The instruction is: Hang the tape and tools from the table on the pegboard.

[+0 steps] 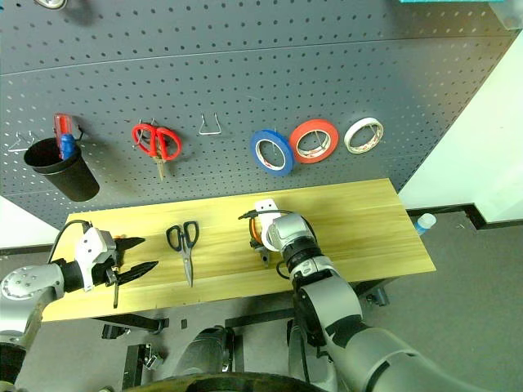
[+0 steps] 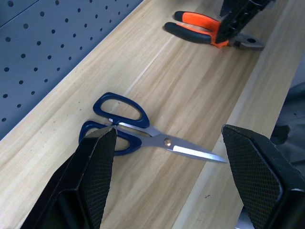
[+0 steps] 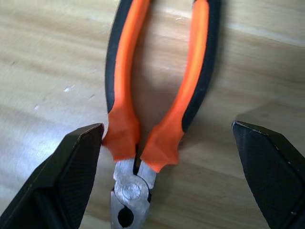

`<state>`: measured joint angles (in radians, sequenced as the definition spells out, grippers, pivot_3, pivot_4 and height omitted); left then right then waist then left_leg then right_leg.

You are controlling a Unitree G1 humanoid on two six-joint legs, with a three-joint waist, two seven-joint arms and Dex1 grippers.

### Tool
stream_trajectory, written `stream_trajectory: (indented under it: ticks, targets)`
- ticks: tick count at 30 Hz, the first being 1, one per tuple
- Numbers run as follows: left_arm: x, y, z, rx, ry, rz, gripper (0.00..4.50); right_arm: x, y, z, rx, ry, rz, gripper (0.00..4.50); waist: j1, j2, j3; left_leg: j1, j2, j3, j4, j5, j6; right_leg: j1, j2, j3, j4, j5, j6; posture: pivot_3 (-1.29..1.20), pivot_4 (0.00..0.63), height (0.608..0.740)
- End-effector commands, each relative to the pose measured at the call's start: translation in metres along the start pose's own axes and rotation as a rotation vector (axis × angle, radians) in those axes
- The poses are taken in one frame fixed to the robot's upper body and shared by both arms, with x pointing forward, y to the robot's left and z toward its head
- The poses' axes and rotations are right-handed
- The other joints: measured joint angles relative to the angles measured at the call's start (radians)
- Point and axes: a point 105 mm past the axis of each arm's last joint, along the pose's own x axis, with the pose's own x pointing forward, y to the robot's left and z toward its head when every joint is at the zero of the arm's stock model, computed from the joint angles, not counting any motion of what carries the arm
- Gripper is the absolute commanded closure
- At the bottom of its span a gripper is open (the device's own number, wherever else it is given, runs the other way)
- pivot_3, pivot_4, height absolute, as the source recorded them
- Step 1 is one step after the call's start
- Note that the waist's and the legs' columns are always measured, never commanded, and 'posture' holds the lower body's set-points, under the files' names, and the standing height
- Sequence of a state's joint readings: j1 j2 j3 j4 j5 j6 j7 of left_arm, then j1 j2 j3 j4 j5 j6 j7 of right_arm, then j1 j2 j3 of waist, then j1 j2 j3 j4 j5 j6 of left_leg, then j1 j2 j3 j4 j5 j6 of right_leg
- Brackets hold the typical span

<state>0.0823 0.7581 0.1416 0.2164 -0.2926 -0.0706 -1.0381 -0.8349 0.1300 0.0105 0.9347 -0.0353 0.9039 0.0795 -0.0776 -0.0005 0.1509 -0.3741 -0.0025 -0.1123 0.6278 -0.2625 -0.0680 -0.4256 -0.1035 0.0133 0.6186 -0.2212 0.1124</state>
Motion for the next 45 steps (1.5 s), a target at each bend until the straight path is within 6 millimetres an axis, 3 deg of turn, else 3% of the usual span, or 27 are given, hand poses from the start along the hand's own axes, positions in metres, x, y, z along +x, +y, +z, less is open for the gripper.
stream_trajectory:
  ticks: [1, 7, 10, 15, 21, 24, 29, 36, 40, 42, 45]
  targets:
    - [-0.005, 0.005, 0.005, 0.014, -0.029, 0.031, 0.82, -0.004, 0.046, 0.019, -0.031, -0.050, 0.093, 0.03, -0.002, 0.000, 0.000, 0.000, 0.000, 0.000, 0.000, 0.000, 0.000, 0.000, 0.000, 0.000, 0.000, 0.000, 0.000, -0.03, 0.135, 0.733]
    - [-0.005, 0.003, 0.004, 0.008, -0.037, 0.031, 0.82, 0.002, 0.042, 0.013, -0.058, -0.035, 0.048, 0.03, -0.009, 0.000, 0.000, 0.000, 0.000, 0.000, 0.000, 0.000, 0.000, 0.000, 0.000, 0.000, 0.000, 0.000, 0.000, -0.03, 0.137, 0.733]
    - [-0.005, 0.002, 0.002, 0.007, -0.037, 0.032, 0.82, 0.003, 0.037, 0.010, -0.071, -0.022, 0.026, 0.58, -0.015, 0.001, 0.000, 0.000, 0.000, 0.000, 0.000, 0.000, 0.000, 0.000, 0.000, 0.000, 0.000, 0.000, 0.000, -0.03, 0.137, 0.733]
    - [-0.005, 0.003, 0.000, 0.005, -0.037, 0.039, 0.82, 0.004, 0.040, 0.004, -0.094, 0.008, 0.039, 2.24, -0.022, 0.001, 0.000, 0.000, 0.000, -0.001, 0.000, 0.000, 0.000, 0.000, 0.000, 0.000, 0.000, 0.000, 0.000, -0.03, 0.134, 0.733]
    - [-0.005, 0.004, -0.001, 0.008, -0.041, 0.045, 0.82, 0.004, 0.038, 0.003, -0.094, 0.014, 0.041, 2.28, -0.023, 0.001, 0.000, 0.000, 0.000, -0.001, 0.000, 0.000, 0.000, 0.000, 0.000, 0.000, 0.000, 0.000, 0.000, -0.03, 0.133, 0.733]
    - [-0.008, 0.007, 0.007, -0.011, -0.108, 0.079, 0.82, -0.005, 0.047, 0.023, -0.194, -0.085, 0.113, 2.28, -0.023, 0.001, 0.001, 0.000, 0.000, -0.001, 0.000, 0.000, 0.000, 0.000, 0.000, 0.000, 0.000, 0.000, 0.000, -0.03, 0.132, 0.733]
    - [-0.029, 0.013, 0.032, -0.031, -0.299, 0.194, 0.82, -0.041, 0.066, 0.053, -0.538, -0.422, 0.257, 2.28, -0.025, 0.001, 0.001, -0.001, 0.001, -0.001, -0.002, 0.000, 0.000, -0.002, 0.001, 0.000, 0.000, 0.000, 0.005, -0.03, 0.138, 0.733]
    - [-0.054, 0.017, 0.040, -0.078, -0.394, 0.326, 0.82, -0.110, 0.083, 0.059, -0.932, -0.820, 0.374, 2.28, -0.016, -0.001, 0.005, -0.002, 0.001, -0.001, -0.003, 0.000, 0.000, -0.002, 0.000, 0.000, -0.002, -0.003, 0.006, -0.02, 0.144, 0.733]
    - [-0.063, 0.020, 0.044, -0.089, -0.419, 0.366, 0.82, -0.163, 0.090, 0.070, -0.989, -1.051, 0.459, 2.28, -0.019, -0.006, 0.010, 0.000, 0.001, -0.001, -0.003, 0.000, 0.000, -0.002, 0.001, 0.000, -0.001, -0.003, 0.004, -0.02, 0.146, 0.733]
    - [-0.064, 0.020, 0.045, -0.090, -0.420, 0.369, 0.82, -0.177, 0.091, 0.074, -1.014, -1.112, 0.463, 2.28, -0.017, -0.007, 0.012, 0.000, 0.002, -0.001, -0.003, 0.000, 0.000, -0.002, 0.001, 0.000, -0.001, -0.003, 0.003, -0.02, 0.146, 0.733]
    - [-0.062, 0.023, 0.050, -0.066, -0.432, 0.392, 0.82, -0.216, 0.096, 0.098, -1.057, -1.262, 0.444, 2.28, -0.016, -0.008, 0.014, -0.001, 0.002, -0.001, -0.002, 0.000, 0.000, -0.001, 0.001, 0.000, -0.002, -0.003, 0.003, -0.03, 0.145, 0.733]
